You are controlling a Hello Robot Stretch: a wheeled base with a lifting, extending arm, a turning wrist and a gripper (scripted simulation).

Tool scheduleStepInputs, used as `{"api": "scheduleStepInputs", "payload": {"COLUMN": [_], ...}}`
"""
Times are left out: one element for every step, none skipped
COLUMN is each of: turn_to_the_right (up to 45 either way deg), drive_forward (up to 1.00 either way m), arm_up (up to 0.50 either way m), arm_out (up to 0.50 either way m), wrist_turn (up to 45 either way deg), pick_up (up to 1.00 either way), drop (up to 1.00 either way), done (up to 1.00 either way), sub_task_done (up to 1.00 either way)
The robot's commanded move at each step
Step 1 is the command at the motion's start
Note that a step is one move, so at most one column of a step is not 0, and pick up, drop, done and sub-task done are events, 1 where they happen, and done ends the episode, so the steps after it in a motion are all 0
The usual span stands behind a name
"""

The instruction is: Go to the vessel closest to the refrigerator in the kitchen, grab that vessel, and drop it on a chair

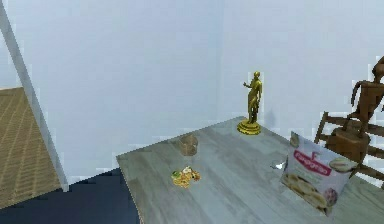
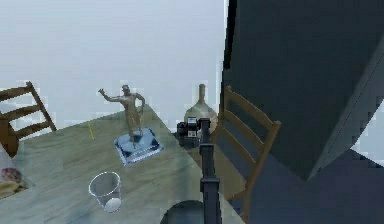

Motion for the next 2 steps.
{"api": "scheduleStepInputs", "payload": {"turn_to_the_right": [0.0,0.0], "drive_forward": [0.0,0.0], "arm_up": [-0.32,0.0], "arm_out": [0.0,0.0], "wrist_turn": [0.0,0.0], "pick_up": [0.0,0.0], "drop": [0.0,1.0], "done": [0.0,0.0], "sub_task_done": [0.0,0.0]}}
